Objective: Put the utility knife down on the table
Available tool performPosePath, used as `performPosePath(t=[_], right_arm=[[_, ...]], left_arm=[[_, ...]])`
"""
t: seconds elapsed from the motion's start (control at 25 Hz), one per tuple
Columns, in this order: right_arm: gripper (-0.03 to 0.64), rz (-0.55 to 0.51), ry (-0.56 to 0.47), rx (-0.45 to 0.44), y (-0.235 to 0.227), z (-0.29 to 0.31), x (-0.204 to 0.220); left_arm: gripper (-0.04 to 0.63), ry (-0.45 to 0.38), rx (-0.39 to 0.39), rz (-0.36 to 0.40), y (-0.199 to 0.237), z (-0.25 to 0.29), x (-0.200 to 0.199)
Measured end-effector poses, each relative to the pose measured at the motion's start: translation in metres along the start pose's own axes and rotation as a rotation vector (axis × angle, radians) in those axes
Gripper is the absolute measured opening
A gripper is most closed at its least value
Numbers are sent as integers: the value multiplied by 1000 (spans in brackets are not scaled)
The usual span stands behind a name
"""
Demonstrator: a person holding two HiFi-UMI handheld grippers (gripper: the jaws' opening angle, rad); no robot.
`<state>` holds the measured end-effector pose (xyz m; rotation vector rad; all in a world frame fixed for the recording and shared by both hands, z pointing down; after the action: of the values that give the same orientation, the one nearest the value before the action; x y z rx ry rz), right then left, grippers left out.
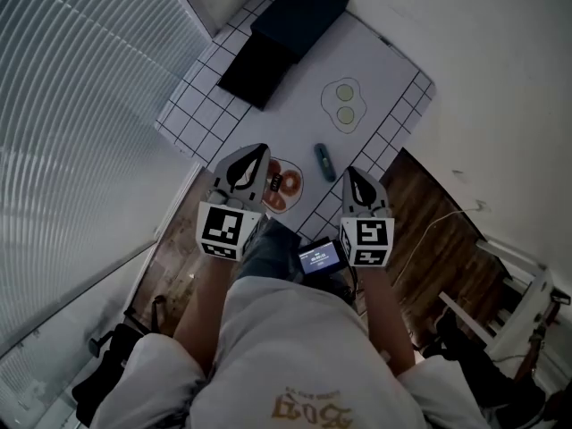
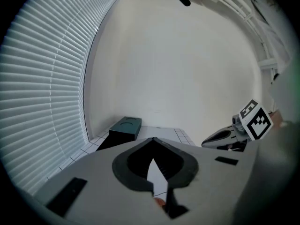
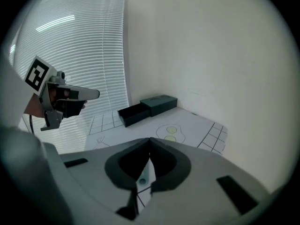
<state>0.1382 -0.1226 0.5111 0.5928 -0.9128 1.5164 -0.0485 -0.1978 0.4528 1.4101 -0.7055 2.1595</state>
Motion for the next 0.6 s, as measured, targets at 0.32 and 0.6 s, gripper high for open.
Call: performPosePath(t=[0.32, 0.6], right_arm=[[8, 39, -121, -24, 9, -24, -30], [8, 45, -203, -31, 20, -52, -49]], left_arm=[[8, -65, -49, 23, 9, -21, -32], [8, -113, -70, 18, 6, -35, -48]])
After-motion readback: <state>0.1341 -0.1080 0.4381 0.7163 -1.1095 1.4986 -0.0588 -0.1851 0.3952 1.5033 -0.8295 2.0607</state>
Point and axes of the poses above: the fingertips, and each gripper's own axes: z forward along the fingers, y to its left, x out of its underside, the point moved 4 cm from there along -z, backward along the fingers, and after that the axes turned 14 degrees about z, right-handed, at the moved point
